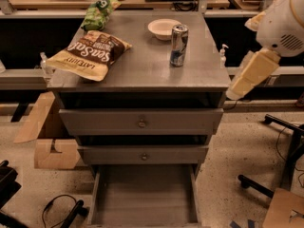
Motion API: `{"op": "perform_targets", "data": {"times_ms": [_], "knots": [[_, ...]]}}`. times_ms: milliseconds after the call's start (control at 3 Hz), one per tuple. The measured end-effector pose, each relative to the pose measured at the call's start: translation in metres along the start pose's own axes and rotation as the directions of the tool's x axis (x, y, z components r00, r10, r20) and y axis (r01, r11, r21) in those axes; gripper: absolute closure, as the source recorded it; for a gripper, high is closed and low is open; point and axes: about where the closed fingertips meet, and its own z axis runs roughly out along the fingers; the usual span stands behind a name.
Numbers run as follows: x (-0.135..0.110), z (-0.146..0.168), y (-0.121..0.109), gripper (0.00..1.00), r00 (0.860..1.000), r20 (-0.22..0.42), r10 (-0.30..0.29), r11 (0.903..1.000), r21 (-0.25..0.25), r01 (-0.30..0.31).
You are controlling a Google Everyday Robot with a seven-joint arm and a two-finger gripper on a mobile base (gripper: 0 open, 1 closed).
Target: Place redbull can into bottom drawer
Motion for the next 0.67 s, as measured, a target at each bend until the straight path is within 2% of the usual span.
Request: {"op": "perform_targets", "data": {"times_ms": [333, 667], "knots": [[0.001, 0.011, -0.014, 0.0, 0.992, 0.105, 0.064, 0.9955, 0.062, -0.071], [0.008, 0.022, -0.021, 0.0, 0.967, 0.222, 0.127, 0.9811, 0.116, -0.155]]}}
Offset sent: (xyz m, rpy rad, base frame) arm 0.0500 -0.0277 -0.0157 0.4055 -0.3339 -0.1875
